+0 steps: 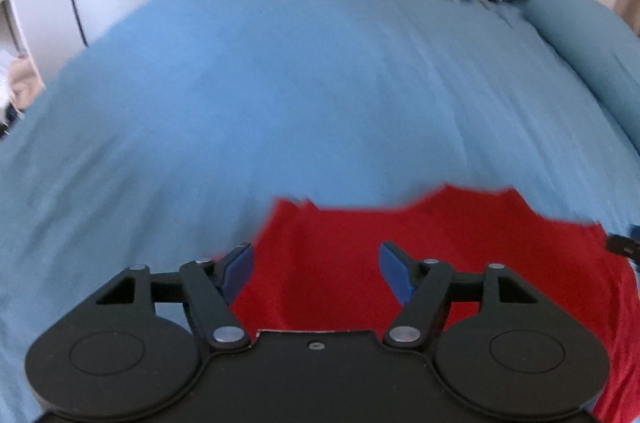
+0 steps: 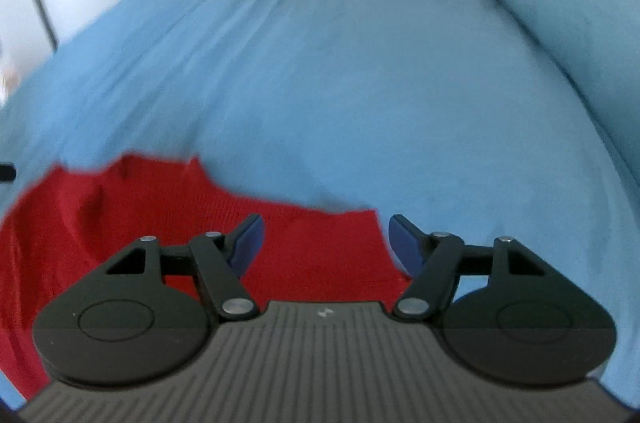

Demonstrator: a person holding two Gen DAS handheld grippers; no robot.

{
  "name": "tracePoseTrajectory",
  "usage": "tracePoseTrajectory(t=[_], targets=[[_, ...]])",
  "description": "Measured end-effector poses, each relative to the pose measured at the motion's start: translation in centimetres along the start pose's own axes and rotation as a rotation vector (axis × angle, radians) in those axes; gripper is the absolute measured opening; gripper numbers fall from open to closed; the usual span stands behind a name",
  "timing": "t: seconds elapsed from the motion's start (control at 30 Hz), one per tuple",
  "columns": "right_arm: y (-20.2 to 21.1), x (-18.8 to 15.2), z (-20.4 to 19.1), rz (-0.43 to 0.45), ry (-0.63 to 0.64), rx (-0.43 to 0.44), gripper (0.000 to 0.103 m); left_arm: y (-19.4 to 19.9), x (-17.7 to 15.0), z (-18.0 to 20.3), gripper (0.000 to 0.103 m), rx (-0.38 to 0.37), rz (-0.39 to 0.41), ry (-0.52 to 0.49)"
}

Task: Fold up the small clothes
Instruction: 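Lift the hem with both tools and fold it toward the collar, then open both tools and release the folded sweater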

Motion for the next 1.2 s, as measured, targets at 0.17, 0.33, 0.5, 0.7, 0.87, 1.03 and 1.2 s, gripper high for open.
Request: tracePoseTrajectory(t=[0.17,0.33,0.5,0.7,0.87,1.03,1.2], targets=[[-3.3,-0.6,-1.1,-0.063,0.021,0.003,0.061,-1.4,-2.1,1.1,0.073,-0.014,-0.038,-0.020],[-5.3,-0.8,-1.1,-0.078,0.017,0.017,0.043,-2.4,-2.5,1.9,0.073,-0.016,-0.056,-0.047],[-4.9,-0.4,-0.1,-0.060,-0.014,0.004,0.018,-2.4,-2.5,1.6,0.073,-0.015,-0.061,-0.045],[-5.2,-0.2,1.1,-0.048,-0.042,-0.062,0.018,-2.4,-2.9,1.4,0.073,0.009,-0.064,-0.064],[-3.3,-1.1,1.3,0.018,-0.099,-0.045,0.057,-1.2,-4.0,1.0,0.073,0.029,-0.053,-0.061],[1.5,-3.7,0.2,0.081,-0.087,0.026,0.075,1.2,-6.1,1.0,0.073,0.028,-0.028,-0.035],[2.7,-7.7,-0.6,0.009,-0.050,0.031,0.078,0.7,-8.7,1.4,0.074,0.048,-0.092,-0.063]])
Point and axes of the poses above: each gripper's, at about its wrist camera, not at the fingertips, and y roughly against the way its jaws point, z to its right, x to its top, the point moved 3 cm from there along -y, roughly the way its jaws point, and after that the axes turned 4 degrees about -y, right-handed, at the moved point
